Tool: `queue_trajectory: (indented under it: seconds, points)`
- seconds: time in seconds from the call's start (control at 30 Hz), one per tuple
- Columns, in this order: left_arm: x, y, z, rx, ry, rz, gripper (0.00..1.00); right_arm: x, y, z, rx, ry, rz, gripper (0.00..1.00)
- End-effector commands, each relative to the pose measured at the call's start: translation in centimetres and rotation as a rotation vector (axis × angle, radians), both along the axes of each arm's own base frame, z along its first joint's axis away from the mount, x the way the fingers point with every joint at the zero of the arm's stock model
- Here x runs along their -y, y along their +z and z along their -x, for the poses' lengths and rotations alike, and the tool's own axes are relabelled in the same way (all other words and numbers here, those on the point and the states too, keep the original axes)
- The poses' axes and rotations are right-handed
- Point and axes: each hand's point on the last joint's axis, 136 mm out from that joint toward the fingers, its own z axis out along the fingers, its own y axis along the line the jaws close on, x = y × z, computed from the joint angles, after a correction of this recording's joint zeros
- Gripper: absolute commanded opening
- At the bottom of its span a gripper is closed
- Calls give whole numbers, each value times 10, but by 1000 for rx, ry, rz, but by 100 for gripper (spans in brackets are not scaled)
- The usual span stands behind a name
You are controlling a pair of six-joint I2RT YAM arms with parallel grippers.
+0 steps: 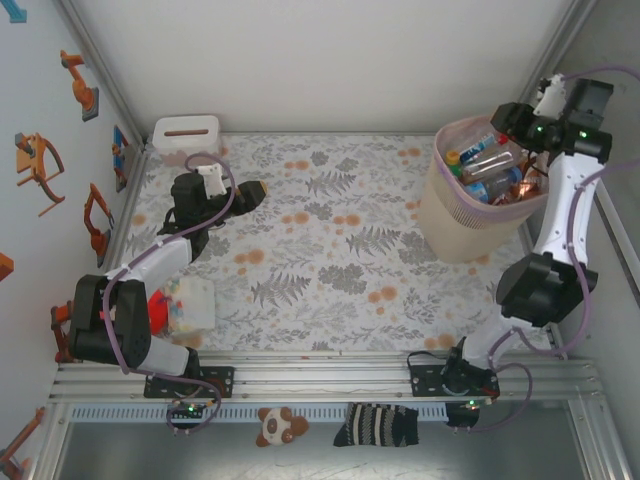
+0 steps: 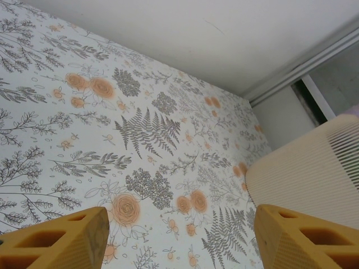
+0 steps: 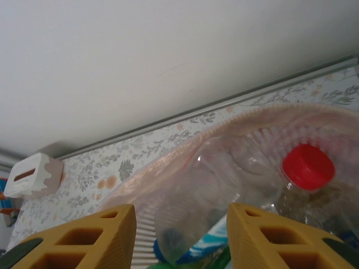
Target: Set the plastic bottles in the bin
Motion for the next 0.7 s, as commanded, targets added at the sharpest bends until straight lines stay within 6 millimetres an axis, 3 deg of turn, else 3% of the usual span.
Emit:
queue_trajectory:
  seconds: [0.0,0.3,0.47,0.67]
  points:
    - [0,16,-2,47,-9,2,68,1,32,30,77,-62,41,46]
    - [-7,7,4,39,-15,-95,69,-2,18,114,34,-180,172,53]
    - [-15,0,7,29,-7,-149,70,-7,-9,163,-28,-235,206,62]
    - [-30,-5,16,18,30,-238,72,-11,-49,208,-134,-271,247,81]
